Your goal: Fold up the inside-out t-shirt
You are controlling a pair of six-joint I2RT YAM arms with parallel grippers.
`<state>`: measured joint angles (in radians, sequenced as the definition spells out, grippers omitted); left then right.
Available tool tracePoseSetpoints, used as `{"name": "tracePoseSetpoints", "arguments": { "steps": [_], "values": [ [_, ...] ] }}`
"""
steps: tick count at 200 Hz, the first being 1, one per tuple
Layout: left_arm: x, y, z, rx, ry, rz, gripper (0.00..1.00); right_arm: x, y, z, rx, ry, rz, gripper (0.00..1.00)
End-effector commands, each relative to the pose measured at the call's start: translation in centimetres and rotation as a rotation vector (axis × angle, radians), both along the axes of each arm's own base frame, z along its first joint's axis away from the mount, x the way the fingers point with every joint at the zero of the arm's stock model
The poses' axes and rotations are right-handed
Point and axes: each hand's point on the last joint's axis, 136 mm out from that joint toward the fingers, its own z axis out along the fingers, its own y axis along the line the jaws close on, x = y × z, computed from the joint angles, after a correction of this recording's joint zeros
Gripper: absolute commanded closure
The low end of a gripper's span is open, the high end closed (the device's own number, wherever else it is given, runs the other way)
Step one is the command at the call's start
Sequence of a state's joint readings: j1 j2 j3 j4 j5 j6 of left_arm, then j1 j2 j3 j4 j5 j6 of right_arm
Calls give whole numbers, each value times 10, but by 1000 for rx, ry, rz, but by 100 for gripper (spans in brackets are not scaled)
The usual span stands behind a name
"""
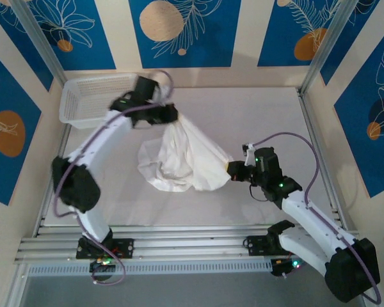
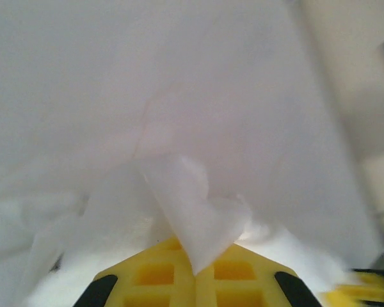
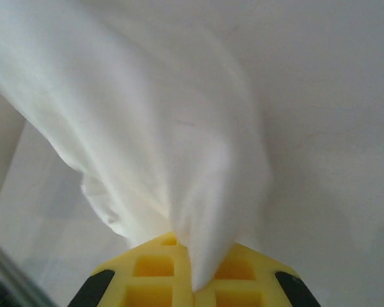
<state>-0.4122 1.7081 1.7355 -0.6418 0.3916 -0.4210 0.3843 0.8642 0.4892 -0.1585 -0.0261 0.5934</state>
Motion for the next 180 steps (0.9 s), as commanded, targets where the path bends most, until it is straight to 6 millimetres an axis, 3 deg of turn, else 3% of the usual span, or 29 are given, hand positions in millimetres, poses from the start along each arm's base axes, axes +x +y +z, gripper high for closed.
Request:
{"name": "tracePoseSetpoints", "arguments": {
  "steps": [1,16,64,97,102,112,118,136,158,167,180],
  "values": [
    [-30,-21,84,-233,-76,-127,100,4,-25,-13,-16,11,-134,100],
    [-36,-20,85,-234,-75,-142,100,5,-29,-14,-9,6,-159,100],
    [-36,-8,56,-172,-38,-102,100,9,-14,6,53,-71,-83,100],
    [-36,1,56,-169,-42,-69,100,13,-17,9,20,-92,-100,99],
    [-37,0,58,-178,-43,-73,100,15,-23,5,-3,-75,-134,91],
    [-39,-2,61,-202,-37,-81,100,18,-35,3,-47,-48,-199,58],
    [-40,-3,61,-214,-29,-86,100,20,-34,11,-47,-54,-200,49],
    [-41,-4,56,-223,-6,-79,100,22,-7,59,91,-101,-141,43],
    [-41,-7,48,-230,11,-66,100,17,55,120,249,-150,-50,44],
    [-40,-9,46,-234,16,-62,100,15,82,137,282,-155,-19,44],
    [-41,-12,44,-236,23,-60,100,16,117,146,338,-81,0,42]
  ]
}}
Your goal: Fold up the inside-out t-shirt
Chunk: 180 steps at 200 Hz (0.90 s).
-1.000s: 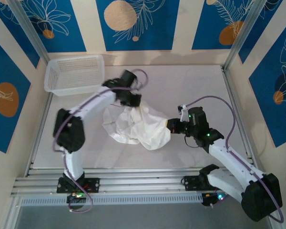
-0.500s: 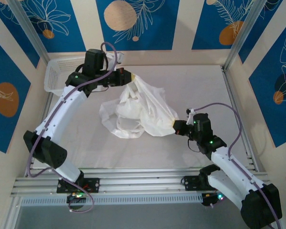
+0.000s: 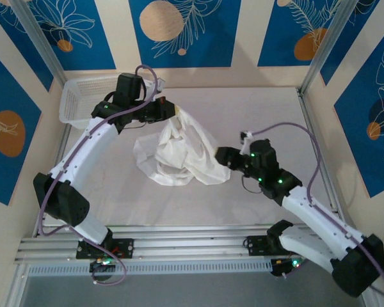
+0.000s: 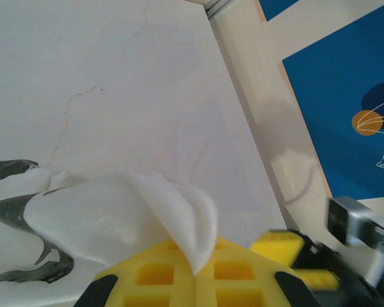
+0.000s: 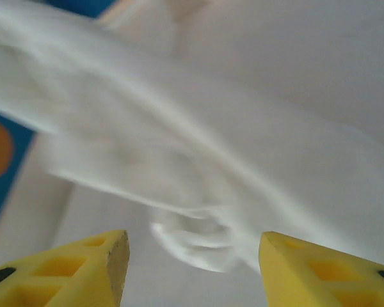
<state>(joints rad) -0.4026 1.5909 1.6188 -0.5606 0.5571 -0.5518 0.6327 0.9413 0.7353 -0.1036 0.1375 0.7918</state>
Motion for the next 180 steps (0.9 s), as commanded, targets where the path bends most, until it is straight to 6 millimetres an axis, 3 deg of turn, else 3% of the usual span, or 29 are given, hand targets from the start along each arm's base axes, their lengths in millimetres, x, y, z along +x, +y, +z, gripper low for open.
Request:
{"name": "tracePoseSetpoints", "arguments": {
  "steps": [1,14,28,48,70,78,96,107,122,139,159,180],
  "values": [
    [-5,-5,18,-53,-34,-3,100,5,56,43,168,49,7,42],
    [-7,-8,18,-52,-35,-3,100,16,80,41,214,127,13,39],
    [-9,-11,22,-58,-40,-8,100,37,87,28,177,157,-45,33],
    [-14,-13,30,-65,-54,-16,100,68,76,-7,-10,206,-181,33],
    [-18,-8,40,-54,-73,-1,100,86,64,-40,-221,187,-224,37],
    [-19,-4,42,-37,-80,10,100,89,58,-48,-268,179,-235,44],
    [-20,6,49,-5,-104,34,100,91,44,-59,-310,158,-216,82],
    [-20,13,51,10,-114,53,100,89,36,-62,-299,169,-180,96],
    [-17,24,52,45,-139,93,100,81,40,-50,-207,120,-42,100],
    [-9,43,40,140,-157,159,100,56,55,-8,-12,-36,178,100],
    [8,64,1,276,-135,223,100,29,50,41,178,-186,312,100],
    [17,75,-38,355,-99,252,100,18,40,70,279,-176,443,100]
  ]
}}
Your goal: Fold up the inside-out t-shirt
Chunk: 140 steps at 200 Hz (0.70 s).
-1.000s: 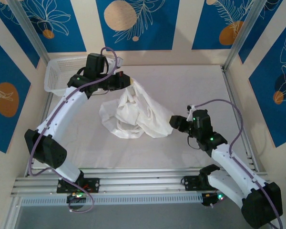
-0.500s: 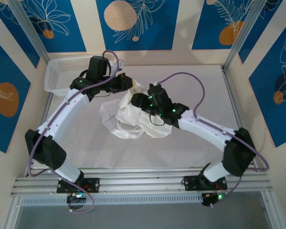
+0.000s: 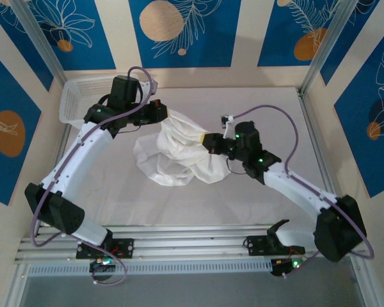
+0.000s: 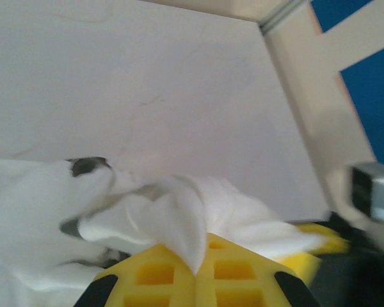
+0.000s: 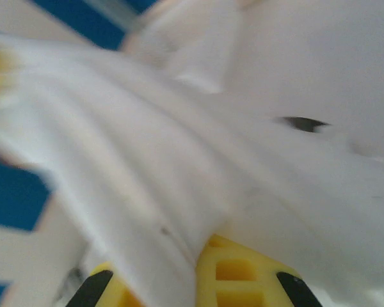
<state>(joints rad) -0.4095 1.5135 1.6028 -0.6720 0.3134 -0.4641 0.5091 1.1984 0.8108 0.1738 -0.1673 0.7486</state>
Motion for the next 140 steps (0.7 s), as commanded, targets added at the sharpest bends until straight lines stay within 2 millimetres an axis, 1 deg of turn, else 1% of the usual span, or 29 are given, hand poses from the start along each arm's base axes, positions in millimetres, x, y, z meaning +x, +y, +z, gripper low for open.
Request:
{"name": "tracePoseSetpoints", "arguments": {
  "steps": [1,10,17,19,27,34,44,53,60,73,92,101,108,121,131,140],
  "values": [
    [19,37,-34,157,-24,113,100,-28,5,59,174,-120,269,100],
    [18,34,-38,139,-31,99,100,-30,2,64,189,-118,303,100],
    [17,30,-37,117,-40,85,100,-30,0,67,192,-126,313,100],
    [17,29,-37,112,-43,82,98,-29,0,68,192,-128,312,100],
    [15,27,-32,94,-58,67,88,-27,-1,67,188,-132,312,100],
    [13,25,-28,89,-77,48,76,-24,-2,68,182,-132,308,100],
    [9,26,-22,99,-103,32,62,-19,-3,66,174,-116,296,100],
    [3,27,-19,109,-129,9,54,-15,-4,65,168,-96,288,100],
    [-2,26,-18,114,-146,-13,50,-13,-4,64,163,-84,286,100],
    [-18,16,-18,110,-186,-83,48,-11,-2,63,160,-76,295,100],
    [-50,-12,-18,84,-275,-209,48,-8,-2,62,160,-68,280,100],
    [-65,-24,-21,117,-337,-258,48,-8,-2,63,160,-69,278,100],
    [-73,-32,-23,160,-389,-282,46,-8,-2,63,161,-67,279,100],
    [-77,-40,-29,232,-435,-298,46,-9,-1,64,158,-63,283,100],
    [-72,-44,-32,268,-446,-291,44,-9,1,62,148,-50,276,100],
    [-67,-50,-35,281,-452,-301,39,-10,2,62,142,-43,274,100]
  ]
}}
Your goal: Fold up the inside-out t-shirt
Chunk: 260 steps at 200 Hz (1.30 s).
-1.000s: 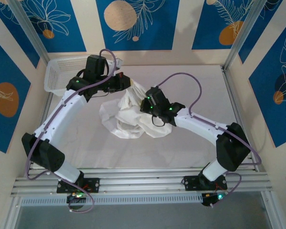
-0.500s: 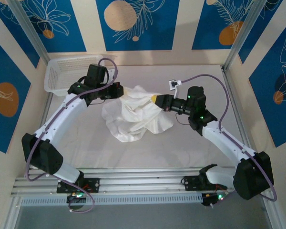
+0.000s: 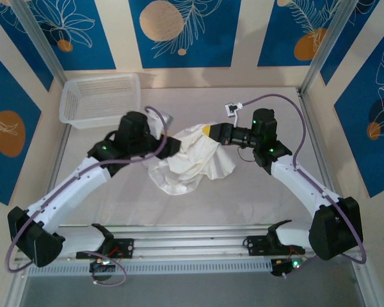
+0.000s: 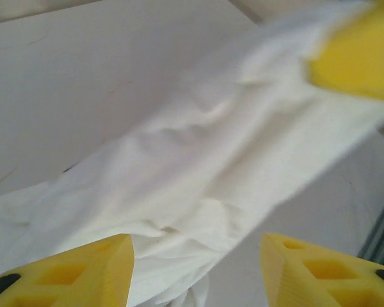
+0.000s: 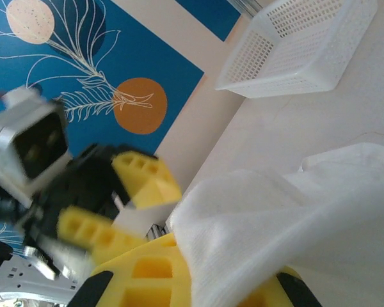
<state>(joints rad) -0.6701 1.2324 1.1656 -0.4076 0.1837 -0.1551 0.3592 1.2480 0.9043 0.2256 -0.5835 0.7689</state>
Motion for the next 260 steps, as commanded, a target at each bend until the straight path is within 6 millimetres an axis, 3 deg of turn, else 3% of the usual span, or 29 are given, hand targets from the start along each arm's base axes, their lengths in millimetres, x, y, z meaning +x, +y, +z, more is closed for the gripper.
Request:
{"name": "tracePoseSetpoints", "arguments": {
  "steps": [1,29,51,63,81,92,118,136,146,154,174,190,204,217,241,260],
  "values": [
    [24,-6,0,82,-140,23,39,-4,5,16,2,-19,23,100],
    [35,-38,-8,87,-146,-82,24,-9,12,20,-6,-21,45,100],
    [67,-31,-14,152,-151,54,25,-16,18,27,-11,-40,78,100],
    [79,-22,-10,177,-145,122,39,-19,19,28,-19,-44,94,100],
    [79,-20,8,114,-130,116,81,-10,11,19,-35,-6,50,100],
    [71,-21,22,36,-106,76,100,4,-3,5,-50,52,-22,100],
    [37,-27,56,-192,93,-110,100,41,-46,-45,-123,215,-165,100],
    [16,-31,83,-379,242,-224,100,60,-63,-92,-255,241,-199,100],
    [8,-36,95,-453,311,-275,100,66,-66,-113,-324,268,-196,85],
    [7,-39,98,-489,354,-281,100,68,-66,-118,-346,302,-184,78],
    [13,-41,92,-500,421,-246,100,66,-62,-86,-312,256,-190,67],
    [21,-41,82,-476,435,-206,100,57,-73,-52,-284,126,-301,59],
    [27,-42,76,-458,450,-182,100,37,-77,-23,-284,-30,-394,58],
    [31,-43,72,-450,463,-170,100,11,-62,0,-302,-196,-413,62],
    [39,-42,68,-443,468,-129,100,-19,-21,10,-348,-259,-362,63],
    [40,-42,71,-446,466,-121,100,-13,-1,1,-475,-306,-400,46]
  ]
}}
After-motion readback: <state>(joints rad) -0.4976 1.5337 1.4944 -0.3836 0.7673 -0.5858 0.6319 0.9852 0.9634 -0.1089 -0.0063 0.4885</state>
